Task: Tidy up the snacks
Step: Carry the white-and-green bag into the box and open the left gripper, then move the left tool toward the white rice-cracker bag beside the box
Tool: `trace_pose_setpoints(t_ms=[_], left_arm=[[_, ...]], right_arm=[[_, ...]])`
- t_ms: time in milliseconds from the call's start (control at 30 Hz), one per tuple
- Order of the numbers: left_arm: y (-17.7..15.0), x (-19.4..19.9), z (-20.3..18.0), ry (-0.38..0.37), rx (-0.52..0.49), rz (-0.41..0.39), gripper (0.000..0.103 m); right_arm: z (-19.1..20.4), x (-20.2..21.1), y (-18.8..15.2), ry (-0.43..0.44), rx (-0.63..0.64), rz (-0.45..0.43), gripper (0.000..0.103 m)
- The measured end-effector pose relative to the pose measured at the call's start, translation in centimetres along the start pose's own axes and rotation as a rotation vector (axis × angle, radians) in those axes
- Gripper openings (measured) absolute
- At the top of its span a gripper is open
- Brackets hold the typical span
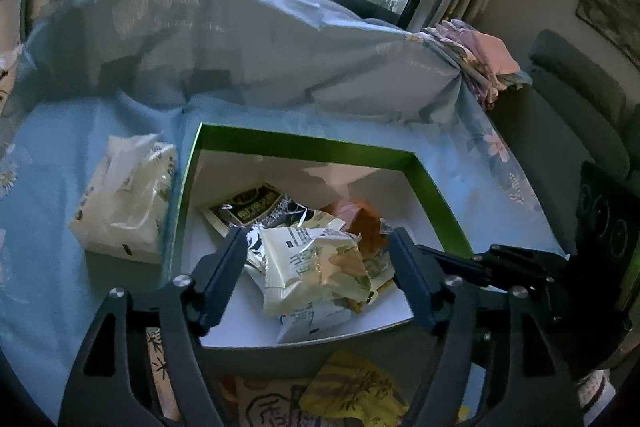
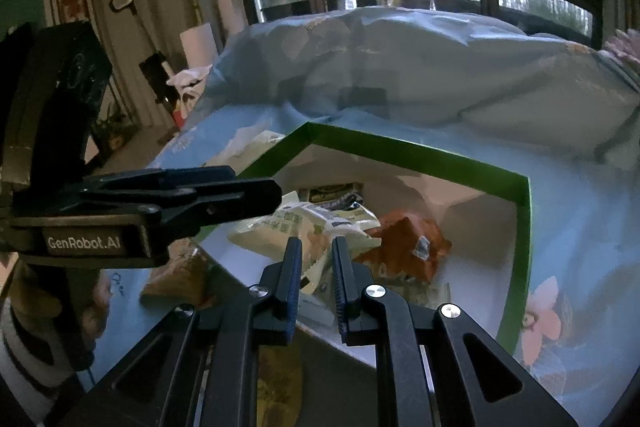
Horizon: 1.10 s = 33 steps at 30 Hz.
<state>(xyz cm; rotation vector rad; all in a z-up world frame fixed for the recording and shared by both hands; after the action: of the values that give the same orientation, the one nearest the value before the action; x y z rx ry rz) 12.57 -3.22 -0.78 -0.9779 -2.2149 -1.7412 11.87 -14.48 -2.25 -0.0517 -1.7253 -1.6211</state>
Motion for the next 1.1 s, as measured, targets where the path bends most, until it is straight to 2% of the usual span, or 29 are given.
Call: trace_pose_setpoints(t_ms=[33,100,133,167,300,433,500,567,667,1000,1100], left_arm=[[0.0,0.2,-0.1,0.006,-0.006,-0.006,0.079],[0.2,0.7,-0.4,0.019,-0.022,-0.022,0.082],[0.2,0.9,-0.5,0.025,-0.028,-0.029,0.083],[0.3,1.2,-0.6,0.029,-0.034,-0.035,0.085],[0.1,1.9,-1.0,0.050,-0.068,-0.049,0.091],[-0.3,2.7,-1.3,0.077,-0.094,-0.056,0.093],[-0.7,3.0,-1.3,0.088,-0.098,-0.054,0.103],[-1.1,3.4,-1.1,0.099,-0.100,-0.041,0.103],[-1.6,4.3,0.0,0.094,-0.075,-0.028,0.103],[-4.2,7.9,7.2,0.207,0.103,0.029,0.103],[-5.3,8.9,8.2,0.219,0.150,0.051,0.103]], right_arm=[[0.0,0.3,-0.1,0.004,-0.008,-0.002,0.017],[0.0,0.7,-0.2,0.011,-0.026,-0.002,0.032],[0.0,0.8,-0.3,0.014,-0.036,-0.003,0.044],[0.0,1.1,-0.4,0.015,-0.048,-0.008,0.050],[-0.1,2.1,-0.8,0.035,-0.093,-0.021,0.051],[0.1,3.1,-1.4,0.052,-0.114,-0.021,0.051],[0.2,3.5,-1.7,0.062,-0.126,-0.016,0.052],[0.2,3.8,-2.1,0.068,-0.138,-0.009,0.053],[1.0,4.4,-2.9,0.086,-0.138,0.000,0.054],[3.5,5.5,-6.4,0.143,-0.161,0.044,0.055],[3.9,5.8,-7.4,0.152,-0.164,0.061,0.055]])
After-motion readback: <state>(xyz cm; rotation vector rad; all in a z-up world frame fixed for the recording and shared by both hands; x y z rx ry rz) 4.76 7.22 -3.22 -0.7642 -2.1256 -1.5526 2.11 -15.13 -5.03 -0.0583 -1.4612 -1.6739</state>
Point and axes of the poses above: each gripper's, at about its wrist camera, not at the fingertips, and x roughly against the way its jaws point, z to its left, y to its top, the point moved 4 cm from there along -x, roughly the way its jaws point, and after that the axes turned 9 degrees about -z, right-handed, at the moved point
